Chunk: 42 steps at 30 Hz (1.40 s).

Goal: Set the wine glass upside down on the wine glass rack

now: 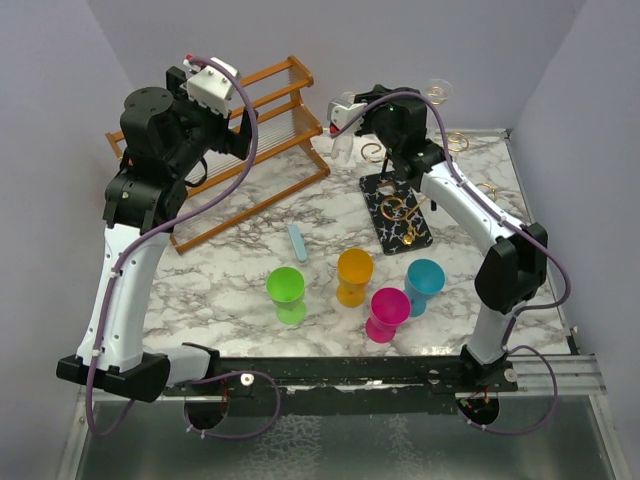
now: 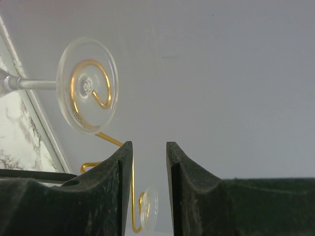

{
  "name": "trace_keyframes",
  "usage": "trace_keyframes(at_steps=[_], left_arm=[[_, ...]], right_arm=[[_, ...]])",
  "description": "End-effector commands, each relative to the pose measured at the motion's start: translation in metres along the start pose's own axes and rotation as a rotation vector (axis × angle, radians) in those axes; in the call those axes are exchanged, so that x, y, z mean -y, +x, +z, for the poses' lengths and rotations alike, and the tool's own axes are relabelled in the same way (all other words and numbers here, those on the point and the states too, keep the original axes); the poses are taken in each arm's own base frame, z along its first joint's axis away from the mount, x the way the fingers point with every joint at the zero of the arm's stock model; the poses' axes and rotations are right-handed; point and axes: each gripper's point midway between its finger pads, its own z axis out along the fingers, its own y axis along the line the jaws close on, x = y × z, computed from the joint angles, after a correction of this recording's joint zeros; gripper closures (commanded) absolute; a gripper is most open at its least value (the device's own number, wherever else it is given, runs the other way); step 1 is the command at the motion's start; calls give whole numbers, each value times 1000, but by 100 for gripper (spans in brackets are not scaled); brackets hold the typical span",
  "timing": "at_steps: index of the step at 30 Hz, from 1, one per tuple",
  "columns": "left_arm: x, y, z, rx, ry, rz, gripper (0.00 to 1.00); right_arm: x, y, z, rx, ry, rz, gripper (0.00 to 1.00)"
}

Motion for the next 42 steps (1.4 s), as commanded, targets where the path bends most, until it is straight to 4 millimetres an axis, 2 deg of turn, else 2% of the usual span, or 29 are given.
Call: trace_keyframes(at_steps=[1, 8, 16, 20, 23, 28, 34, 39, 42], left_arm=[[5, -7, -6, 40, 29, 5, 1], [24, 5, -6, 27, 124, 9, 1], [57, 32, -16, -8, 285, 40, 1], [88, 53, -33, -33, 473, 109, 1], [116, 83, -58, -97, 651, 156, 1], [144, 125, -90, -186, 828, 167, 4], [162, 172, -112, -331, 943, 156, 10], [178, 199, -119, -415, 997, 137, 15], [183, 212, -116, -462, 996, 151, 18]], right_arm=[[23, 7, -18, -21, 56, -19, 65], [33, 9, -37, -17, 70, 32, 57], [61, -3, -73, 89, 58, 304, 52], [73, -10, -95, 132, 45, 438, 51], [84, -15, -116, 152, 50, 532, 48], [99, -19, -146, 159, 60, 665, 40], [87, -22, -177, 184, -47, 699, 31], [65, -19, -190, 200, -137, 712, 27], [58, -14, -194, 193, -150, 717, 26]])
